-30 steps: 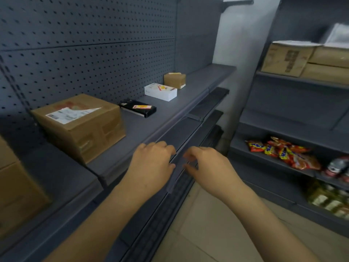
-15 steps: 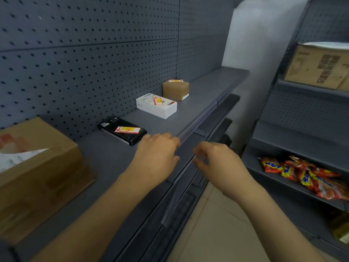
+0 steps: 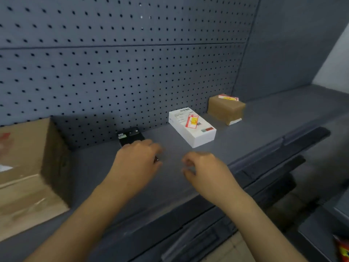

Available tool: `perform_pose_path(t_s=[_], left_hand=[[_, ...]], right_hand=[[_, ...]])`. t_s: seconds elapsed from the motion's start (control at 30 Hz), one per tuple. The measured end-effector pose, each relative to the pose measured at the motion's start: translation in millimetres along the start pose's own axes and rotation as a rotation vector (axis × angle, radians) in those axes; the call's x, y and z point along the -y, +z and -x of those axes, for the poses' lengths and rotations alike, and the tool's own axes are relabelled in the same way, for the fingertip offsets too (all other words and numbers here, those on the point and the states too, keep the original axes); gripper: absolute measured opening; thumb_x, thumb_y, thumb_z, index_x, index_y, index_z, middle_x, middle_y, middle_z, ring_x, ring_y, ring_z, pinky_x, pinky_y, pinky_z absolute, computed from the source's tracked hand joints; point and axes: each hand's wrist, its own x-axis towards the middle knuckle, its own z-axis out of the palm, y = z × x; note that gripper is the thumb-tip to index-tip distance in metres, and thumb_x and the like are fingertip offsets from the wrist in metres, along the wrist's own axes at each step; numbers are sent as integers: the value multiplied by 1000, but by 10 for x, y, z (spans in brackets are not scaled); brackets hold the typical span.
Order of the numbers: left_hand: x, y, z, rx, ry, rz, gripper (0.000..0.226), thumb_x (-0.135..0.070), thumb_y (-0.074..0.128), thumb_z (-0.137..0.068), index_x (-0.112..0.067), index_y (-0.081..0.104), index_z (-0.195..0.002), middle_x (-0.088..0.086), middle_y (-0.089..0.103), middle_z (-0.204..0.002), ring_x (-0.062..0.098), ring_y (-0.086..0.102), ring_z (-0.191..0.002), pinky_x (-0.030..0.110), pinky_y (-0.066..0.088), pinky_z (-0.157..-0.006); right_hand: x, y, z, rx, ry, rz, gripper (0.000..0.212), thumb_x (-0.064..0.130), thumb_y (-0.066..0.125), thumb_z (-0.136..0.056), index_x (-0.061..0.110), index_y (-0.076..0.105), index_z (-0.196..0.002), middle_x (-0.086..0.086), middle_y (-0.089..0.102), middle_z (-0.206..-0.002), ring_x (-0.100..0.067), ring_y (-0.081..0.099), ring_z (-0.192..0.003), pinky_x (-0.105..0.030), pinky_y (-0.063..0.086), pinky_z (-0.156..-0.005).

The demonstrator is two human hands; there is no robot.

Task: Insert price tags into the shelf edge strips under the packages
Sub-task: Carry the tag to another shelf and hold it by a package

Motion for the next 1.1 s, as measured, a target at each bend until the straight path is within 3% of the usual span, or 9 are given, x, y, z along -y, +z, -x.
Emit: perform_pose_path(t_s=[0.13, 0.37, 0.67, 0.83, 1.03, 1.1], left_hand=[[218, 40, 3, 24, -188, -18, 27, -35, 56, -89, -30, 59, -115, -8, 61, -110, 16, 59, -101, 29, 46, -74], [673, -3, 91, 40, -365, -102, 31, -38, 53, -90, -28, 56, -119, -7, 59, -119, 18, 58, -105, 31, 50, -86], [963, 129, -77, -21, -352, -50, 30, -39, 49, -92, -30, 54, -120, -9, 58, -117, 14, 58, -105, 28, 47, -85], [973, 175, -201, -44, -327, -21, 28, -38, 50, -92, -30, 56, -118, -8, 59, -113, 15, 59, -102, 29, 48, -82], [905, 189, -270, -36, -330, 7, 28, -38, 50, -92, -31, 55, -118, -10, 58, -114, 13, 59, -102, 26, 47, -81], [869, 167, -268, -31, -333, 3, 28, -39, 48, -93, -32, 55, -119, -11, 57, -115, 11, 58, -103, 25, 46, -82]], right_hand=[[63, 113, -419, 41, -148, -85, 20, 28, 57, -90, 20, 61, -108, -1, 67, -109, -20, 61, -99, -37, 53, -81], [360, 465, -1005, 73, -241, -146, 19, 30, 61, -89, 20, 64, -105, 0, 64, -106, -18, 59, -94, -33, 51, -73], [546, 724, -1384, 162, -152, -47, 35, 39, 63, -86, 19, 59, -115, -4, 51, -112, -22, 52, -102, -30, 42, -72], [416, 732, -1496, 219, -46, -159, 34, 30, 64, -87, 17, 56, -117, -8, 51, -115, -17, 48, -90, -25, 36, -70], [247, 648, -1614, 408, -86, -250, 65, 22, 61, -89, 37, 27, -143, -8, 48, -123, -24, 54, -109, -28, 45, -83], [209, 614, -1636, 473, -76, -264, 65, 23, 63, -87, 38, 30, -142, -7, 46, -124, -24, 56, -106, -27, 48, -82]])
